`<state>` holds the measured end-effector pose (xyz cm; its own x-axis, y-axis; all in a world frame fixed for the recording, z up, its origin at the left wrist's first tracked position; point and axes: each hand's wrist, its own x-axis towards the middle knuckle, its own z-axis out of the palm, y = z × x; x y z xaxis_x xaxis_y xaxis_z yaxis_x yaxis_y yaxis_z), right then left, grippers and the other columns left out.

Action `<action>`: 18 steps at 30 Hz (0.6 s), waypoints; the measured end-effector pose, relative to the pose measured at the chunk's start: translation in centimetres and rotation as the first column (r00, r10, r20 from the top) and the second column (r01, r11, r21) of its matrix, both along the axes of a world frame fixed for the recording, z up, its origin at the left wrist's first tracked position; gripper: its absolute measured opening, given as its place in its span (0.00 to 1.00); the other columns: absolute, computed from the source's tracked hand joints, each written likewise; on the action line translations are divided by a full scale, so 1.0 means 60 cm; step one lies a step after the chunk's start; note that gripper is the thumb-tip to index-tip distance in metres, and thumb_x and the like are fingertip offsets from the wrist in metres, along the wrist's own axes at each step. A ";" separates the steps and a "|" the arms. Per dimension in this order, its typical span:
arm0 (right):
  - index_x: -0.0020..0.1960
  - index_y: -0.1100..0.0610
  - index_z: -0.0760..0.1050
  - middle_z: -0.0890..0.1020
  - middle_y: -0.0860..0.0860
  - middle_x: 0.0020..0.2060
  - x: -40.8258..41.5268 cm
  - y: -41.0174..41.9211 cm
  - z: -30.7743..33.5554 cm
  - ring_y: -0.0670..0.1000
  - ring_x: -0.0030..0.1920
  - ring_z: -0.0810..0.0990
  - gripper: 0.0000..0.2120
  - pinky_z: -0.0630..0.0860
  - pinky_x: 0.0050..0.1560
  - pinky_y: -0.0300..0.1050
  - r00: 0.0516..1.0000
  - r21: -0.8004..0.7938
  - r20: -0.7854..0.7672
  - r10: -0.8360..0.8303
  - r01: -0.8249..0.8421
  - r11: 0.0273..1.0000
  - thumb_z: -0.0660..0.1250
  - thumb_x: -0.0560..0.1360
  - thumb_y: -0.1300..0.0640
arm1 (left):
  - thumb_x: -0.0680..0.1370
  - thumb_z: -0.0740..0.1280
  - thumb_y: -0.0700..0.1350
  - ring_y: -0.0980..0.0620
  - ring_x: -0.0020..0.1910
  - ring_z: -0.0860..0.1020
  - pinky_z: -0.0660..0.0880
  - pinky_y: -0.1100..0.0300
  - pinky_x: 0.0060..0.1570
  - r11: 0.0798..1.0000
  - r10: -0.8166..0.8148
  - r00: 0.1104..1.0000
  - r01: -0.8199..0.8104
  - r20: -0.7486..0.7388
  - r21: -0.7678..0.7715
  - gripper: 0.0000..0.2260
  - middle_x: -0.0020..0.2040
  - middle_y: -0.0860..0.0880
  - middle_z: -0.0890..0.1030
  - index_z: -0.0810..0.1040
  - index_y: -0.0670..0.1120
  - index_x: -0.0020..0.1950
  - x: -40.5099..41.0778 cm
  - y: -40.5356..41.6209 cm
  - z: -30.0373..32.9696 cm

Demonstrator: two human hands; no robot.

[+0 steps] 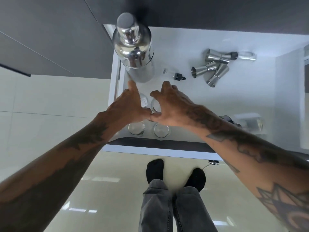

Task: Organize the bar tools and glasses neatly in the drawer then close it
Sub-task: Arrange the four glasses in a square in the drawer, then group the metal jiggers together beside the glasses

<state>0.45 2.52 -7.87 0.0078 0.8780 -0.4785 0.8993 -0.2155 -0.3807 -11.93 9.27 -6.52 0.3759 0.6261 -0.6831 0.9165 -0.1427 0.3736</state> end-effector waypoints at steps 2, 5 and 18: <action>0.75 0.49 0.61 0.68 0.57 0.67 0.031 0.000 0.015 0.57 0.65 0.72 0.40 0.71 0.56 0.46 0.996 -0.122 -0.087 -0.032 0.021 0.992 0.68 0.69 0.35 | 0.69 0.74 0.52 0.45 0.56 0.76 0.72 0.59 0.40 0.997 -0.080 0.993 0.078 -0.092 -0.018 0.36 0.63 0.46 0.75 0.61 0.43 0.70 0.006 0.017 0.021; 0.69 0.47 0.71 0.76 0.51 0.66 0.117 -0.014 0.032 0.51 0.63 0.76 0.27 0.68 0.53 0.40 0.953 -0.085 -0.152 -0.261 0.250 0.964 0.68 0.73 0.42 | 0.67 0.70 0.60 0.43 0.60 0.77 0.74 0.53 0.56 0.955 -0.232 0.953 0.261 -0.194 0.143 0.27 0.63 0.45 0.78 0.75 0.48 0.62 0.024 0.041 0.072; 0.61 0.56 0.78 0.72 0.60 0.63 0.317 -0.064 -0.085 0.63 0.63 0.69 0.21 0.75 0.47 0.55 0.928 0.308 0.359 -0.097 -0.020 0.951 0.73 0.68 0.64 | 0.74 0.70 0.45 0.40 0.61 0.73 0.70 0.49 0.54 0.646 -0.481 0.858 0.484 -0.178 0.590 0.20 0.60 0.40 0.77 0.73 0.39 0.63 0.321 -0.005 -0.111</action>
